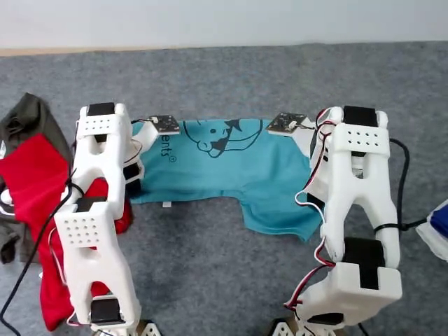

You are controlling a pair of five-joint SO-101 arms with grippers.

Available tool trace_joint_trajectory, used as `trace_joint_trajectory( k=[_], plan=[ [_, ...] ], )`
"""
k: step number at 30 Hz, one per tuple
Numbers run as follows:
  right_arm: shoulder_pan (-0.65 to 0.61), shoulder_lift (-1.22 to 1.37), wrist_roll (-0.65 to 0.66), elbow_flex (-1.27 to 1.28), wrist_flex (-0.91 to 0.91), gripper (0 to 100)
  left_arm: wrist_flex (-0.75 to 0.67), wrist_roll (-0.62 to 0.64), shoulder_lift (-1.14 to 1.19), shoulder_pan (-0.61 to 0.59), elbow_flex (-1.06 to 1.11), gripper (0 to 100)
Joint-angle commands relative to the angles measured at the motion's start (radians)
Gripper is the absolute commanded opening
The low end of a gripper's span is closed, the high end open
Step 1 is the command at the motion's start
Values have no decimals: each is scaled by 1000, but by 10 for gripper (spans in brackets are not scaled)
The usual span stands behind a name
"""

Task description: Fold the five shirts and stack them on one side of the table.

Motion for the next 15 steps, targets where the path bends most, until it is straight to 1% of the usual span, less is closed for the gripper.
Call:
trace_joint_trajectory(
  k=[1,6,10,12,15],
  plan=[
    [-8,-64,-5,-9,39,205,28,-5,-74,-9,-28,118],
    [-25,-65,-5,-14,38,205,28,-5,-74,-9,-68,126],
    [-27,-58,-5,-58,36,166,28,9,-75,-9,-116,122],
    [-41,-58,-5,-75,36,147,29,32,-84,-9,-142,107],
    [-65,-62,-5,-86,36,136,29,34,-135,-2,-150,83]
  ],
)
